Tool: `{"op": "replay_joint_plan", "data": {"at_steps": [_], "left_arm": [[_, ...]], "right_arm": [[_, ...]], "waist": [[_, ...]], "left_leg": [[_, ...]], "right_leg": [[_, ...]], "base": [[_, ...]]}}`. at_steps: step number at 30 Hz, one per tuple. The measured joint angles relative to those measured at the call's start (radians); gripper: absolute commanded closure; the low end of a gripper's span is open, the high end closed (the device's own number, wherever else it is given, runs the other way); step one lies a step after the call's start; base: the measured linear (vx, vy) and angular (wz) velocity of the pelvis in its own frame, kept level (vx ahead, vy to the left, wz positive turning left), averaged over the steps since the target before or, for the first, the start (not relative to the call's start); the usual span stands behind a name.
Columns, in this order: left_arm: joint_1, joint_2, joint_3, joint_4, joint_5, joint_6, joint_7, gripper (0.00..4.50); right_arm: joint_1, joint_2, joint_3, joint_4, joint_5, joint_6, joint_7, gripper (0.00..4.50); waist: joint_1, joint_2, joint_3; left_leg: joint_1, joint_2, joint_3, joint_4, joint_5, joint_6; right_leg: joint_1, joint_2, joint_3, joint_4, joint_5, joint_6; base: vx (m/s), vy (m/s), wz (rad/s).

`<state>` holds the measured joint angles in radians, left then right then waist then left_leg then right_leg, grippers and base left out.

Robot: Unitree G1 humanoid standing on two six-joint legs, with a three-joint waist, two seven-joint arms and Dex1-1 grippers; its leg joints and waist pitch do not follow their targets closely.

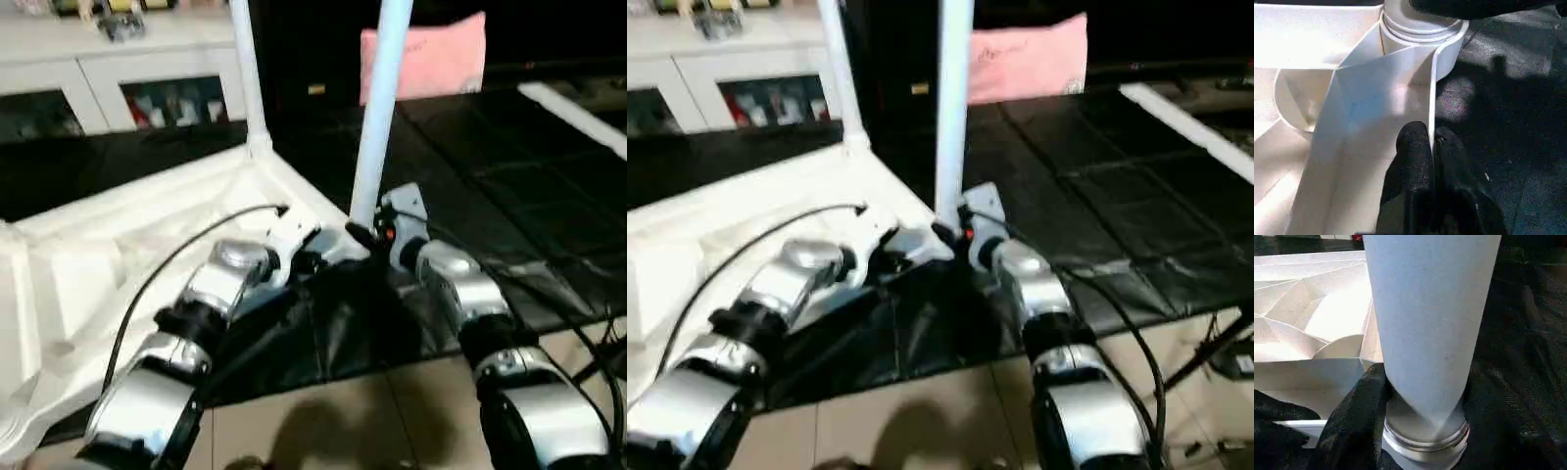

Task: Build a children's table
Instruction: Rotate leg to tighten

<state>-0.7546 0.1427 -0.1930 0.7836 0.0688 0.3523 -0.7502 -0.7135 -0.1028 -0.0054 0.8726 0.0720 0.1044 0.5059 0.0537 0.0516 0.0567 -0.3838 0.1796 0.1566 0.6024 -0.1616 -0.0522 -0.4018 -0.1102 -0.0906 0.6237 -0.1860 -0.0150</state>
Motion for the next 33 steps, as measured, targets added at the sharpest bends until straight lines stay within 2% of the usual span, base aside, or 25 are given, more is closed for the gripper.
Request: {"op": "replay_joint_plan", "data": {"at_steps": [4,22,23,25,27,28,29,32,33], "left_arm": [[0.000,0.000,0.000,0.000,-0.001,0.000,0.000,4.50],[-0.001,0.000,0.000,0.000,-0.002,0.000,0.000,4.50],[-0.001,0.000,0.000,0.000,-0.002,0.000,0.000,4.50],[-0.003,0.013,-0.009,0.000,0.003,-0.012,-0.008,4.50],[-0.003,0.045,-0.039,-0.002,0.009,-0.057,-0.052,4.50],[-0.001,0.076,-0.041,-0.001,0.011,-0.076,-0.074,4.50],[-0.001,0.097,-0.040,-0.001,0.014,-0.087,-0.083,4.50],[-0.001,0.120,-0.036,-0.001,0.019,-0.097,-0.088,4.50],[-0.001,0.120,-0.033,-0.002,0.021,-0.098,-0.088,4.50]], "right_arm": [[0.000,0.000,0.000,-0.001,0.000,-0.001,0.000,2.45],[0.000,0.000,0.000,-0.001,0.000,-0.001,0.000,2.45],[-0.001,0.000,0.000,-0.001,0.000,-0.001,0.000,1.95],[0.007,-0.020,-0.008,-0.013,0.015,-0.006,0.035,1.82],[0.059,-0.106,-0.001,-0.084,0.055,-0.008,0.221,1.74],[0.086,-0.147,0.004,-0.110,0.070,-0.007,0.313,1.45],[0.102,-0.164,0.004,-0.120,0.078,-0.007,0.358,1.38],[0.114,-0.175,0.004,-0.123,0.085,-0.006,0.401,1.32],[0.114,-0.170,0.005,-0.126,0.087,-0.006,0.406,1.12]], "waist": [[-0.001,0.000,0.000],[-0.004,0.000,0.000],[-0.004,0.000,0.000],[-0.001,0.001,0.000],[0.002,0.000,0.001],[0.000,-0.001,0.002],[-0.003,-0.002,0.002],[-0.014,-0.001,0.002],[-0.014,-0.001,0.002]], "left_leg": [[0.000,0.000,0.000,-0.010,0.000,0.000],[0.000,0.000,0.002,-0.014,0.000,0.000],[0.000,0.000,0.003,-0.016,0.000,0.000],[-0.002,0.000,0.004,-0.020,0.000,0.000],[-0.004,0.000,0.008,-0.022,0.000,0.000],[-0.004,0.001,0.010,-0.022,0.002,0.003],[-0.005,0.002,0.011,-0.020,0.004,0.006],[-0.007,0.005,0.013,-0.017,0.004,0.006],[-0.007,0.005,0.013,-0.017,0.004,0.006]], "right_leg": [[0.002,0.000,-0.004,-0.013,0.001,0.001],[0.003,0.000,-0.003,-0.023,0.000,0.002],[0.003,0.000,-0.004,-0.025,0.000,0.002],[0.003,0.000,-0.004,-0.031,0.000,0.002],[0.003,0.000,-0.002,-0.034,0.001,0.002],[0.002,0.000,-0.001,-0.034,0.002,0.003],[0.001,0.000,-0.002,-0.036,0.011,0.005],[-0.002,0.000,-0.002,-0.036,0.027,0.006],[-0.002,0.000,-0.003,-0.036,0.029,0.003]], "base": [[0.000,0.000,0.00],[0.000,0.000,0.00],[0.000,0.000,0.00],[0.000,0.000,0.00],[0.000,0.000,0.00],[0.000,0.000,0.00],[0.000,0.000,0.00],[0.000,0.000,0.00],[0.000,0.000,0.00]]}}
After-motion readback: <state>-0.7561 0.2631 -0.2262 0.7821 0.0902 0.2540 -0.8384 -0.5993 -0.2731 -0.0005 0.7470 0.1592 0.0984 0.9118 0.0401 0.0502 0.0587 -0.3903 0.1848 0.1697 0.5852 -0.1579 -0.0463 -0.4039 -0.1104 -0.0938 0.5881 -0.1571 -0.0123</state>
